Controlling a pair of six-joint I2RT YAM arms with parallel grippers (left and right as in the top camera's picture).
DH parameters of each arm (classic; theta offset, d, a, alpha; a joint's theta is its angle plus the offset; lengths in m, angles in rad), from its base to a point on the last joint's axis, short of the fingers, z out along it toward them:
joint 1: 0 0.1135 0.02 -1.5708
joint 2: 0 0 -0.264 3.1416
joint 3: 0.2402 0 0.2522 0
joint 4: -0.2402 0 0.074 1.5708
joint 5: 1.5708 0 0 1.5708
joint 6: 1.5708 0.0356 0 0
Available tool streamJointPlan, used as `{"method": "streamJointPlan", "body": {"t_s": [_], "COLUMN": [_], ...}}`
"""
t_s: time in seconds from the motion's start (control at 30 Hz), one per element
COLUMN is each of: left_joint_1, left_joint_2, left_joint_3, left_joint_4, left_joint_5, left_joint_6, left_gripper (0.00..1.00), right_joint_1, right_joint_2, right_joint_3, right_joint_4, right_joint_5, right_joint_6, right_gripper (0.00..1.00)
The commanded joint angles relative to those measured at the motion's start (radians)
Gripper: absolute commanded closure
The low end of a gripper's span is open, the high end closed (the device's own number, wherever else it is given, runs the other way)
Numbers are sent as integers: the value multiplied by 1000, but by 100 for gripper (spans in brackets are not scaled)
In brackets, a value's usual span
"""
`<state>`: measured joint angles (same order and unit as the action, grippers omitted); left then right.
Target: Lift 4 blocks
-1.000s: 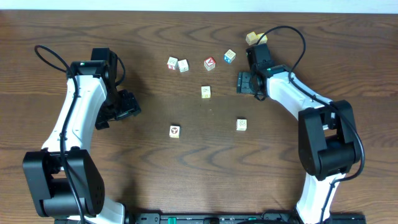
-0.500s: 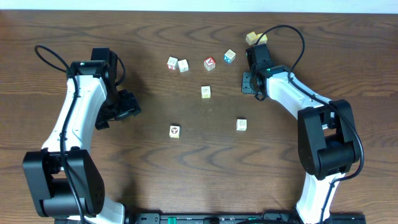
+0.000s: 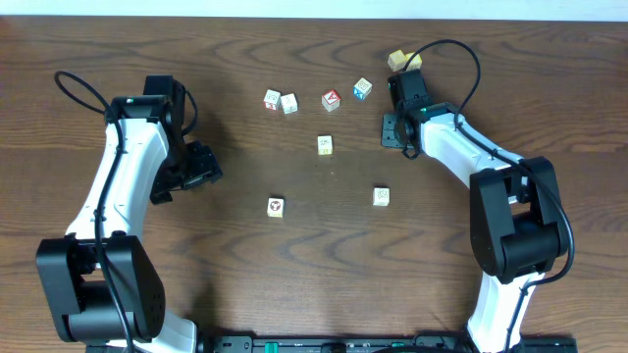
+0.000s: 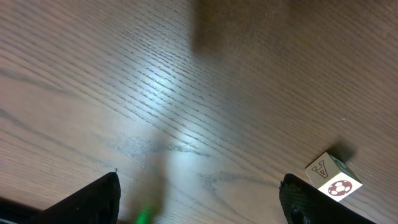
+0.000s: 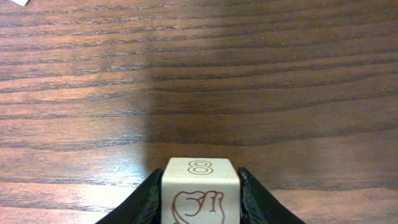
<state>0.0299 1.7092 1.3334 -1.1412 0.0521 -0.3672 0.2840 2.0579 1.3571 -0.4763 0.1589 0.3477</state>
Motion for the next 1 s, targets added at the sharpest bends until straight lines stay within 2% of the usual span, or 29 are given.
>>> {"method": "streamJointPlan", "body": {"t_s": [0.0,0.37,0.57,0.7,0.97], "left_joint_1": [0,0,0,0,0], "left_joint_2": [-3,-3,-3,-3,-3], "left_joint_3": [-7,-7,-7,-7,-7], "left_joint_4": [-2,2,2,2,2], "left_joint_5": [-11,-12,-11,-11,-11], "left_joint_6": [-9,-9,-9,-9,-9], "left_gripper": [18,18,18,18,18], "right_joint_1": [-15,-70,-94,-97,-97], "right_joint_2": [3,-71,-131,-151,-150], "right_joint_3": [-3,-1,-1,-1,-8], "right_joint_4": [-13,-117,-200,-301,-548], "right_joint_5": [21,15,-10,-17,-156], "right_joint_6": [-5,-16,-77,-80,-84], "right_gripper": [66,69,69,68,72]}}
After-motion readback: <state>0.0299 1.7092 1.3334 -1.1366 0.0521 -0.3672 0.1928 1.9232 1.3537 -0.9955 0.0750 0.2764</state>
